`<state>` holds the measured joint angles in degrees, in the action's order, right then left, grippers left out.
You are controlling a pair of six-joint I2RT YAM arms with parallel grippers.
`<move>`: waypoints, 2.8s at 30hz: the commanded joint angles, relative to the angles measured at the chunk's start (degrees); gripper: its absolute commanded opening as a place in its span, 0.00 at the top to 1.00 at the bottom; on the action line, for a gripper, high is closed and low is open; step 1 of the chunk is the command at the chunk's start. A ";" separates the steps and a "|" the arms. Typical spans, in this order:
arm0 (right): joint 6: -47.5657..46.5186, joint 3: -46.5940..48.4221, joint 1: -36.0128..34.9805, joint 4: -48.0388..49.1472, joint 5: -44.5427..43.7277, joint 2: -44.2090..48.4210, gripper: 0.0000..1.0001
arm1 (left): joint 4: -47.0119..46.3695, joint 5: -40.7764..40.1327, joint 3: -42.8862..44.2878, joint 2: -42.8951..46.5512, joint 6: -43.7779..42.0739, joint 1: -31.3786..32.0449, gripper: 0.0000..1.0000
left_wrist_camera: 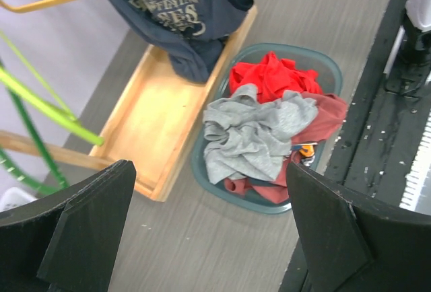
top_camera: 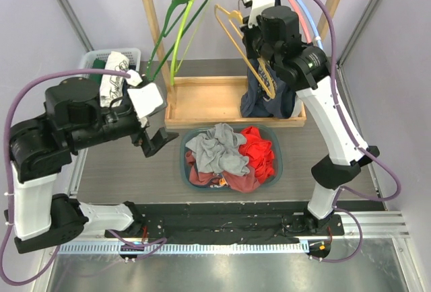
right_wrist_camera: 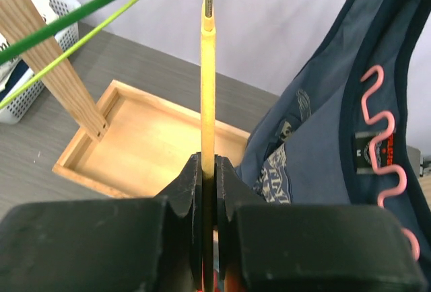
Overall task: Remove the tank top from the hanger
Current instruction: Place the hanger at the clothesline.
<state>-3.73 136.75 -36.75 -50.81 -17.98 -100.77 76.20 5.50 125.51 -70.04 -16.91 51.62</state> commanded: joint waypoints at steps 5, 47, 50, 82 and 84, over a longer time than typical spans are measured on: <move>-1.28 5.46 0.10 8.79 -1.54 -0.83 0.99 | 0.96 -0.75 -2.02 3.24 -4.10 -2.57 0.00; -3.66 13.19 0.19 19.08 -1.53 -16.12 0.99 | 1.40 2.15 -5.01 6.85 -3.57 -8.72 0.00; -3.22 13.11 0.28 19.60 -1.10 -16.56 0.99 | 1.49 2.41 -5.19 6.94 -3.40 -9.08 0.00; -0.41 4.85 -2.71 21.81 7.60 -14.11 0.71 | 0.61 3.56 -6.51 5.27 -2.69 -11.45 0.00; 0.03 2.14 -2.71 21.63 8.13 -11.91 0.70 | 0.52 3.90 -6.42 5.00 -2.52 -11.45 0.00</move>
<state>-5.61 142.69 -39.00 -28.73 -12.23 -118.19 77.93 8.21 118.93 -64.49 -19.92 40.56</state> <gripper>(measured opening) 0.282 0.996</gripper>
